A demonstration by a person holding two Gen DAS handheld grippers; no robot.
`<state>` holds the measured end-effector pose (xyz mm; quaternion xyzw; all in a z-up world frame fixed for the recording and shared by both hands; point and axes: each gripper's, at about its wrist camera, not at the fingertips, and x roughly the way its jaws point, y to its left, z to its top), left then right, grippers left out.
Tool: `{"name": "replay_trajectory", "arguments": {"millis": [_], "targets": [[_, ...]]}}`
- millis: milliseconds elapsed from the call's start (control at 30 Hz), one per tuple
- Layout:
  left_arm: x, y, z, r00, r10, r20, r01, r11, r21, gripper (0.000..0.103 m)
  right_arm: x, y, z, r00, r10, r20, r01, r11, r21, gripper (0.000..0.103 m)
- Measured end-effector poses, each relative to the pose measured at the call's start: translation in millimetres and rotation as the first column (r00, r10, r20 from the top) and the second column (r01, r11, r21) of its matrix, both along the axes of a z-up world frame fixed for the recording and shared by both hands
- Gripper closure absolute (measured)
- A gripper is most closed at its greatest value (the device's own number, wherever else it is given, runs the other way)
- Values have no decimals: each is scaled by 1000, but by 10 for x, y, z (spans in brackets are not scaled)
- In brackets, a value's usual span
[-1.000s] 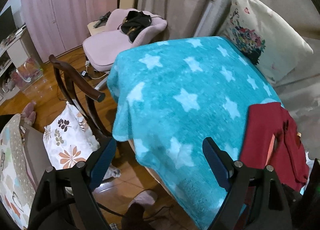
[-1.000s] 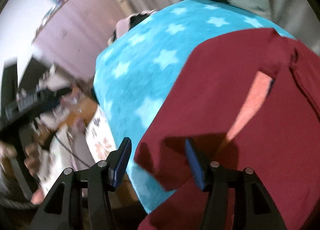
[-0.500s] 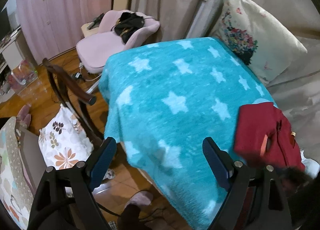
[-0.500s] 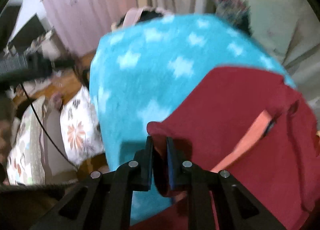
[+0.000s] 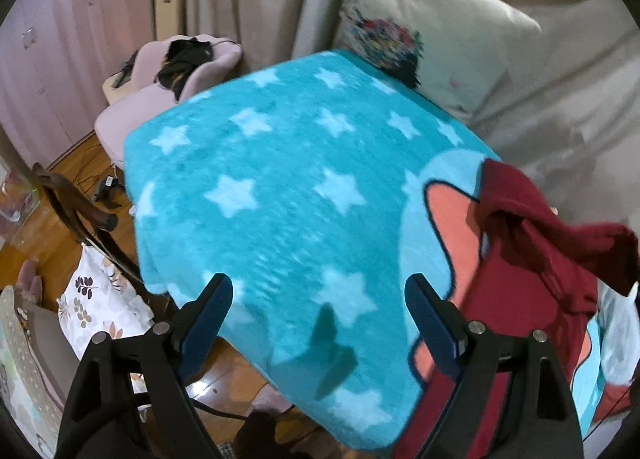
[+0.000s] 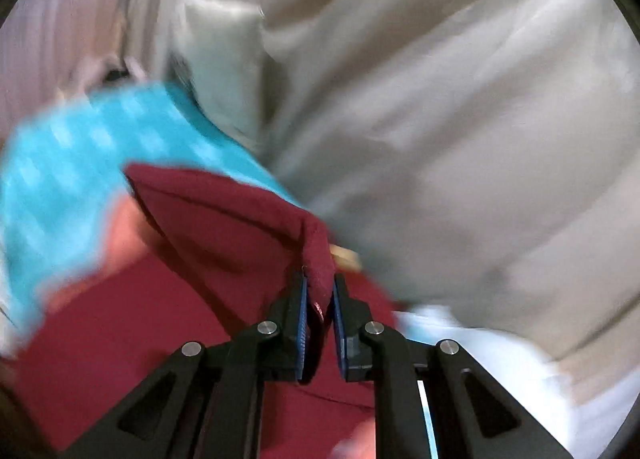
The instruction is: Fold small clothes
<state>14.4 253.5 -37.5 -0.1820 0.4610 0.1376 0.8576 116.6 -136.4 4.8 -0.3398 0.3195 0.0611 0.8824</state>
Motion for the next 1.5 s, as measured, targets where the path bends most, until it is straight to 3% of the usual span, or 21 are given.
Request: {"name": "replay_trajectory", "arguments": {"millis": [67, 200, 333, 433, 500, 567, 600, 633, 700, 833, 867, 900, 933, 1033, 1167, 1233, 1300, 1400, 1433, 1500], "targets": [[12, -128, -21, 1000, -20, -7, 20, 1000, -2, 16, -64, -164, -278, 1000, -10, -21, 8, 996, -90, 89], [23, -383, 3, 998, -66, -7, 67, 998, 14, 16, -136, -460, -774, 986, -97, -132, 78, 987, -141, 84], [12, -624, 34, 995, -103, -5, 103, 994, 37, 16, -275, -897, -864, 958, -203, -202, 200, 979, -35, 60], [-11, -791, 25, 993, -117, -14, 117, 992, 39, 16, -308, -1193, -764, 938, -267, -222, 291, 953, 83, 59], [-22, -880, 23, 992, -127, -19, 127, 991, 41, 16, -272, -1403, -670, 919, -286, -272, 359, 892, 275, 58], [-52, -1010, 41, 989, -144, -16, 145, 988, 52, 16, -237, -1652, -580, 901, -257, -348, 413, 751, 515, 50], [-73, -1075, 54, 988, -155, -13, 155, 986, 60, 16, -245, -1661, -608, 898, -242, -368, 423, 706, 568, 49], [-95, -1140, 62, 986, -165, -12, 165, 984, 69, 16, -185, -1709, -634, 894, -207, -397, 432, 630, 645, 48], [-142, -1229, 75, 984, -180, -15, 181, 980, 81, 16, -82, -1667, -714, 892, -167, -420, 435, 571, 696, 47], [-264, -1297, 109, 984, -177, -17, 178, 978, 106, 16, 137, -1448, -1009, 869, -160, -469, 470, 567, 677, 46], [-293, -1285, 117, 986, -167, -16, 168, 980, 110, 16, 176, -1404, -1100, 858, -144, -494, 483, 556, 677, 53], [-323, -1261, 126, 988, -153, -15, 154, 982, 112, 16, 225, -1375, -1131, 853, -135, -504, 487, 553, 676, 66], [-344, -1237, 134, 990, -140, -14, 141, 983, 113, 16, 234, -1349, -1171, 846, -132, -517, 496, 553, 670, 91], [-413, -1127, 160, 996, -87, -7, 87, 989, 116, 16, 176, -1343, -1053, 864, -135, -484, 469, 565, 679, 92], [-430, -1051, 143, 999, -48, -11, 49, 993, 108, 16, 135, -1373, -685, 917, -184, -355, 384, 650, 656, 93], [-404, -1084, 124, 998, -59, -17, 61, 993, 101, 16, 256, -1465, -626, 916, -232, -328, 396, 663, 635, 93], [-375, -1146, 105, 997, -79, -18, 81, 991, 106, 16, 412, -1610, -714, 892, -279, -355, 448, 646, 618, 93], [-332, -1237, 83, 992, -123, -23, 124, 986, 111, 16, 646, -1791, -1131, 814, -293, -502, 564, 607, 560, 88], [-314, -1263, 86, 990, -139, -19, 140, 983, 115, 16, 602, -1859, -1143, 804, -308, -509, 581, 590, 560, 85], [-270, -1274, 81, 988, -154, -19, 155, 980, 121, 16, 410, -1909, -964, 828, -354, -435, 560, 560, 611, 82]]}}
